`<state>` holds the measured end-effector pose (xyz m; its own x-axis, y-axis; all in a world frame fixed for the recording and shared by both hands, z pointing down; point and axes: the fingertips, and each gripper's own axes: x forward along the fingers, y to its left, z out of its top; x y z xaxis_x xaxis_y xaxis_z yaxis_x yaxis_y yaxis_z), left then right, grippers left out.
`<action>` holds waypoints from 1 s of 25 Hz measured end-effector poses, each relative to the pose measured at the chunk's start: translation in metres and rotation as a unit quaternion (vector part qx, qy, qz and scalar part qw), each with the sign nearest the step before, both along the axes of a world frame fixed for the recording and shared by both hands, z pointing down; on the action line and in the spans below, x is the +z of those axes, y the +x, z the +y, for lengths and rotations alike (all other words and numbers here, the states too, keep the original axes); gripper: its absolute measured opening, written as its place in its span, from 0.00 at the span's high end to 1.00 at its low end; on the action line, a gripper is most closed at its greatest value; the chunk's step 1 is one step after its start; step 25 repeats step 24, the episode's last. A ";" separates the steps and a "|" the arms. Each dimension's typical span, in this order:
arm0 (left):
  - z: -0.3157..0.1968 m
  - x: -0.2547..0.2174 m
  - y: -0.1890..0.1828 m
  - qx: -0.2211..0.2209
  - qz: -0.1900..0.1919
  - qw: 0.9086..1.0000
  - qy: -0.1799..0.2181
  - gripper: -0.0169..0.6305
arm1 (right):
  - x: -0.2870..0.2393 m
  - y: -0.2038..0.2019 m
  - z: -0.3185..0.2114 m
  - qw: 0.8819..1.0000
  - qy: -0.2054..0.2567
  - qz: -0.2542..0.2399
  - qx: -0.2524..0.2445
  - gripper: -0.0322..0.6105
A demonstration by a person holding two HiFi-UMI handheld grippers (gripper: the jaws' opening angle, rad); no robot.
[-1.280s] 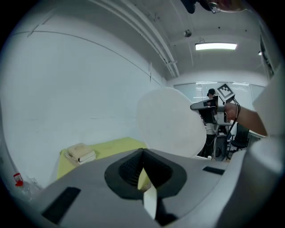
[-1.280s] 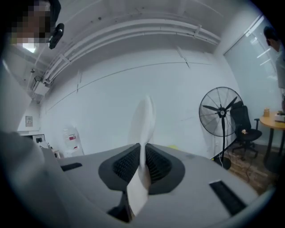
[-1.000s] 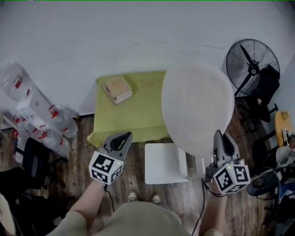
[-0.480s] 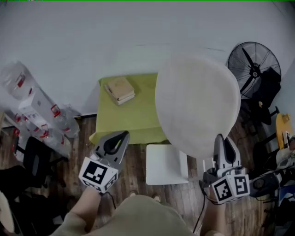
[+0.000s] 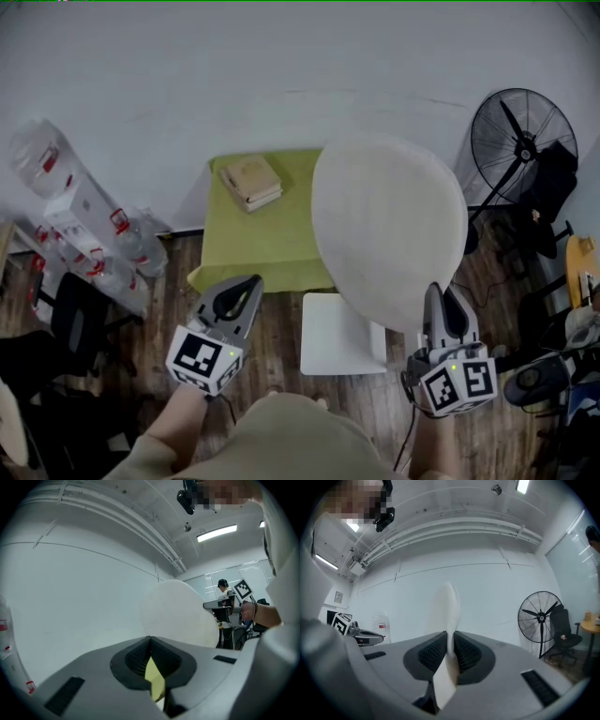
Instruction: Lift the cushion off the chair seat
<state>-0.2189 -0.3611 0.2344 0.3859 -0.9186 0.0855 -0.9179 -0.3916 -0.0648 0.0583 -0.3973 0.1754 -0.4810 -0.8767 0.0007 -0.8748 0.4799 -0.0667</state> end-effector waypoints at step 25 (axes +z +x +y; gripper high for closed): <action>0.006 0.010 -0.003 -0.001 0.000 1.000 -0.013 0.95 | 0.008 -0.011 0.010 1.000 -0.014 -0.001 -0.016 0.85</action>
